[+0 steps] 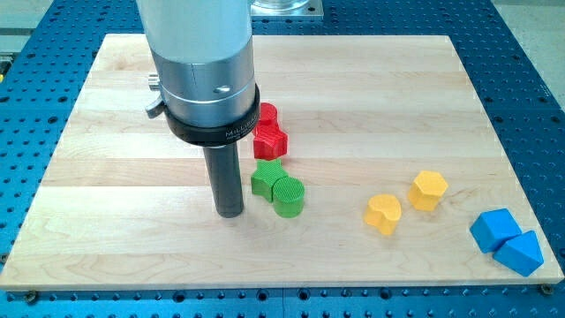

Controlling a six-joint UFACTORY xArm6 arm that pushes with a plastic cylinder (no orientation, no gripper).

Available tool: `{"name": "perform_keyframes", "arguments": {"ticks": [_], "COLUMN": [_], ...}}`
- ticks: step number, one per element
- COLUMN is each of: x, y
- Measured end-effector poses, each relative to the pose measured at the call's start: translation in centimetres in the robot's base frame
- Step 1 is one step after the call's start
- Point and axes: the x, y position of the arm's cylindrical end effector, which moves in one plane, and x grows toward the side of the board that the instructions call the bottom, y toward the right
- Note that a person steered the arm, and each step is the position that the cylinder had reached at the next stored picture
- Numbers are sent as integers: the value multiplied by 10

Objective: Place the green star above the green circle

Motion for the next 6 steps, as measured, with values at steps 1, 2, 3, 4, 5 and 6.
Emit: {"name": "perform_keyframes", "arguments": {"ticks": [1,2,3,4,5,6], "x": [0,-11,-14,-25,-30,-30], "y": [0,26,26,28,28,19]}}
